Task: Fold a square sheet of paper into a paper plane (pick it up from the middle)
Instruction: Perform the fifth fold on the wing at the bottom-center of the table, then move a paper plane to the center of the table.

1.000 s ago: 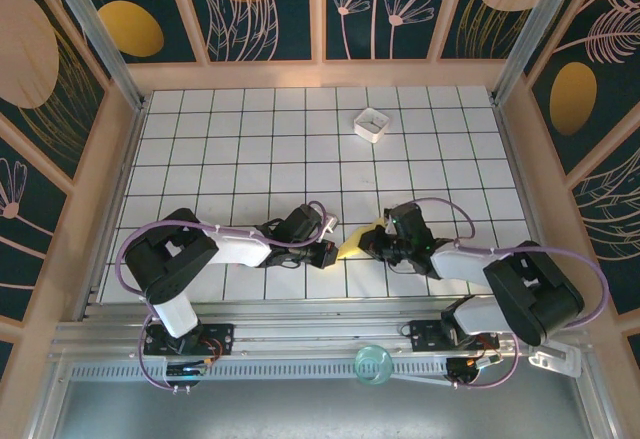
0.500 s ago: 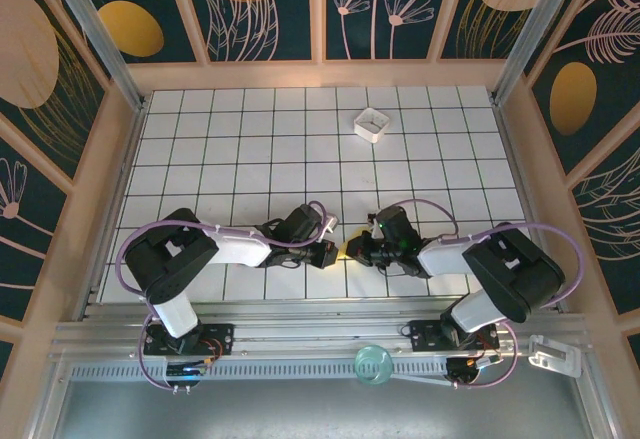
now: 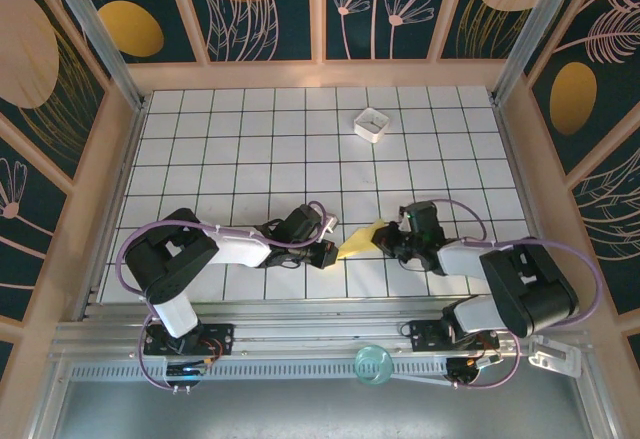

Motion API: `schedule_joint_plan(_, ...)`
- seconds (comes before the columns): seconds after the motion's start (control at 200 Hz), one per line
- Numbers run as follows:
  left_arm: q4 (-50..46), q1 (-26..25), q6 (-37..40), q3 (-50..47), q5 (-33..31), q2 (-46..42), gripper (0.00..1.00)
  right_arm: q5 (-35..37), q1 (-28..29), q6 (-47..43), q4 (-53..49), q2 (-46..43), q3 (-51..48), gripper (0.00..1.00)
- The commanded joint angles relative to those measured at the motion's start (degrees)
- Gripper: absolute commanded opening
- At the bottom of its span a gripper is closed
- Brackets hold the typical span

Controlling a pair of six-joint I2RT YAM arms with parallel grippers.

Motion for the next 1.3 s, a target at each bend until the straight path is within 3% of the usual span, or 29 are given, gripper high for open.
schedule_joint_plan(0.0,-8.3,0.3,1.0,-2.8,-4.1,2.9,0.00,7.6,-4.5,-2.7,-8.4,-2.1,-2.7,0.03)
schedule_joint_plan(0.155,-8.4,0.3,0.7,-2.6,-4.0,2.3,0.00,8.9,-10.1,-3.3,-11.6,-6.2,-2.9,0.02)
schedule_joint_plan(0.3,-8.2,0.2,-1.3,-0.8,-2.5,0.9,0.00,8.5,-9.4,-7.1,-13.8,-10.6,0.6,0.04)
schedule_joint_plan(0.37,-7.2,0.3,-3.1,0.5,-1.4,-1.0,0.06,7.2,-7.0,-9.2,-14.6,-13.0,2.2,0.05)
schedule_joint_plan(0.601,0.5,1.5,-8.2,1.4,1.0,-8.4,0.40,11.7,4.0,-10.1,-18.6,-16.3,4.7,0.06)
schedule_joint_plan(0.746,2.4,5.3,-6.4,5.4,8.2,-2.8,0.52,12.2,4.0,-9.4,-16.6,-15.5,3.4,0.06)
schedule_joint_plan(0.851,-1.5,6.2,-0.9,11.2,9.4,3.5,0.58,12.5,4.0,-9.8,-16.3,-15.1,2.7,0.06)
schedule_joint_plan(1.056,-5.0,6.3,3.6,19.8,13.6,11.8,0.53,11.7,3.9,-9.5,-15.1,-12.6,0.9,0.06)
schedule_joint_plan(1.156,-5.6,6.3,4.5,21.3,15.2,13.5,0.44,11.5,3.8,-9.6,-15.1,-12.8,0.8,0.06)
schedule_joint_plan(1.296,-6.5,6.4,4.5,23.1,16.8,15.8,0.21,11.3,3.0,-10.3,-15.4,-12.3,1.6,0.06)
